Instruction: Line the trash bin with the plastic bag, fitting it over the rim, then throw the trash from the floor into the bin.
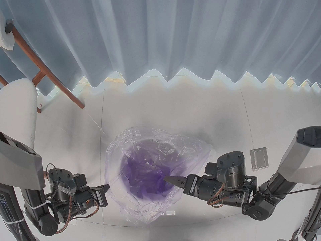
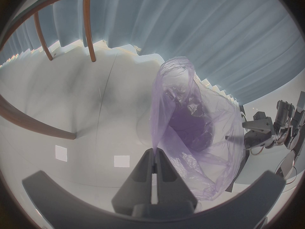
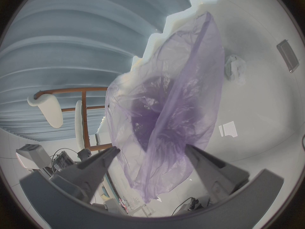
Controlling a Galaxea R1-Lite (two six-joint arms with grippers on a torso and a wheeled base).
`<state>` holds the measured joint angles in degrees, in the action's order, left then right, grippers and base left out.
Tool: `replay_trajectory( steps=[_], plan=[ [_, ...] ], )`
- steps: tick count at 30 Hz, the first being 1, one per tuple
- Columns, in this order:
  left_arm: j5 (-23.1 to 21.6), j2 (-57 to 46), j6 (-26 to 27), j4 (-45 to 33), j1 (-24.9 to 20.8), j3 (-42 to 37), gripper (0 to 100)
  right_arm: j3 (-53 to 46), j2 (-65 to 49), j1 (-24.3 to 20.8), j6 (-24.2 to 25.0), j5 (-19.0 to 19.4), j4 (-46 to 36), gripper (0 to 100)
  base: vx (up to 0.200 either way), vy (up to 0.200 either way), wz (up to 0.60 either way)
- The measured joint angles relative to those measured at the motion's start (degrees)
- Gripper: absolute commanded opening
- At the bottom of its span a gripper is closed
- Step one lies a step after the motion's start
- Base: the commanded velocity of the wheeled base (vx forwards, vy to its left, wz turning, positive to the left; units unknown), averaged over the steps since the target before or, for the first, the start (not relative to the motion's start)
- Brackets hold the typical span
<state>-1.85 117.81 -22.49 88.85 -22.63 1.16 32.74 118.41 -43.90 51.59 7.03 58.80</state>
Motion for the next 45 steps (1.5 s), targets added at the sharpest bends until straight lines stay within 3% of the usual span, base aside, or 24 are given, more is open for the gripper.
replay_trajectory(
  steps=[8, 17, 21, 32, 37, 45],
  plan=[
    [0.0, 0.0, 0.0, 0.0, -0.5, -0.1, 0, 0.4, -0.1, 0.0, -0.1, -1.3, -0.7, 0, 0.000, 0.000, 0.00],
    [2.4, 1.4, 0.0, 0.0, -0.7, -0.1, 0, -5.9, 0.7, 0.7, -1.0, -1.5, 0.1, 0, 0.000, 0.000, 0.00],
    [3.5, 3.6, 0.2, 0.0, -0.7, -0.1, 0, -7.5, 3.1, 1.1, -1.3, -1.6, 4.0, 0, 0.000, 0.000, 0.00],
    [3.9, 9.5, 6.9, 0.0, 0.1, -0.1, 0, -8.5, 8.7, 1.3, -4.0, -1.7, 8.3, 0, 0.000, 0.000, 0.00],
    [4.1, 11.4, 10.7, 0.0, 1.9, -0.1, 0, -8.6, 10.1, 1.6, -8.2, -1.8, 8.3, 0, 0.000, 0.000, 0.00],
    [4.1, 14.2, 15.7, 0.0, 2.7, 2.3, 0, -7.3, 13.5, 2.1, -17.2, -6.9, 8.6, 0, 0.000, 0.000, 0.00]
  ],
)
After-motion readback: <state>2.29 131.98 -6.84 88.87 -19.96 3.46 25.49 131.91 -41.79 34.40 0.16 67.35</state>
